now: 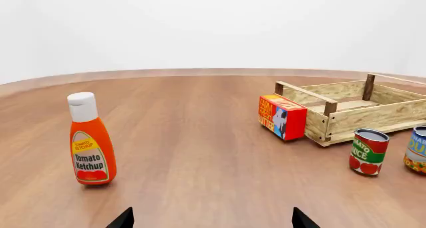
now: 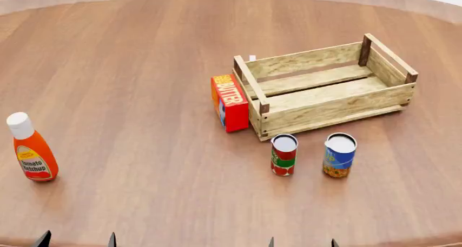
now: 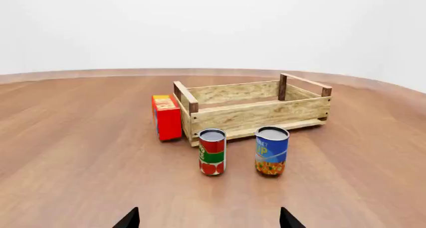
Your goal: Pick up the tomato sauce, and put it in the wooden tray.
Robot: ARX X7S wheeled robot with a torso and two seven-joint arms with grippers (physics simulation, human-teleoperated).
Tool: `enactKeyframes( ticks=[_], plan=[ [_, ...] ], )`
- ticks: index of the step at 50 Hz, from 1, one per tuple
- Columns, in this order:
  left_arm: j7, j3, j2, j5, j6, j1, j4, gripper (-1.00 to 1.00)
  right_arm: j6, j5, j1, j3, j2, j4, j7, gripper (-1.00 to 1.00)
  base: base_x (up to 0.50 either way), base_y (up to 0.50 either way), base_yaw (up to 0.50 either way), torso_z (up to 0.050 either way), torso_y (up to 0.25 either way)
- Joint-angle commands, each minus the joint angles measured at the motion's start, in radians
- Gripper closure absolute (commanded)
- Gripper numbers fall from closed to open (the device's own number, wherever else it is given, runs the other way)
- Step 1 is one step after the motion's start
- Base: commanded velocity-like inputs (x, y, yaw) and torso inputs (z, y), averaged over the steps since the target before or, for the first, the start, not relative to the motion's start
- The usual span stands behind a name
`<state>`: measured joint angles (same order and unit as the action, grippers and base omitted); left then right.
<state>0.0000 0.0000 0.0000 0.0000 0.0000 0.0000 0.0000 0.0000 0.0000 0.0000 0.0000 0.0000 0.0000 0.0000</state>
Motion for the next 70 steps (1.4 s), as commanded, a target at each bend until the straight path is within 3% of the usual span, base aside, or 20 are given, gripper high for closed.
enactKeyframes(
  ticks=[1,4,27,29,30,50,70],
  plan=[
    [-0.042,0.042,-0.035,-0.035,0.002,-0.001,-0.001,-1.00,0.000,0.009,0.000,-0.013,0.009,0.000,0.013,-1.00,0.00,0.00,0.00,0.000,0.000],
    [-0.051,0.050,-0.043,-0.039,0.000,-0.001,0.000,-1.00,0.054,0.038,-0.001,-0.050,0.033,-0.007,-0.029,-1.00,0.00,0.00,0.00,0.000,0.000],
    [-0.119,0.098,-0.082,-0.027,-0.032,-0.004,0.008,-1.00,0.044,0.048,0.011,-0.095,0.063,0.013,0.078,-1.00,0.00,0.00,0.00,0.000,0.000],
    [-0.108,0.106,-0.088,-0.030,-0.054,-0.005,0.015,-1.00,0.043,0.050,0.012,-0.097,0.065,0.013,0.079,-1.00,0.00,0.00,0.00,0.000,0.000],
    [-0.010,0.031,-0.023,0.028,-0.112,0.000,0.034,-1.00,0.000,-0.009,0.000,-0.030,0.009,0.000,0.013,-1.00,0.00,0.00,0.00,0.000,0.000],
    [-0.054,0.080,-0.063,-0.008,-0.099,-0.002,0.023,-1.00,0.045,0.044,0.004,-0.097,0.059,0.000,0.067,-1.00,0.01,0.00,0.00,0.000,0.000],
    [-0.082,0.108,-0.086,-0.033,-0.102,-0.004,0.026,-1.00,0.049,0.064,-0.001,-0.132,0.085,-0.015,0.096,-1.00,0.47,0.00,0.00,0.000,0.000]
  ],
)
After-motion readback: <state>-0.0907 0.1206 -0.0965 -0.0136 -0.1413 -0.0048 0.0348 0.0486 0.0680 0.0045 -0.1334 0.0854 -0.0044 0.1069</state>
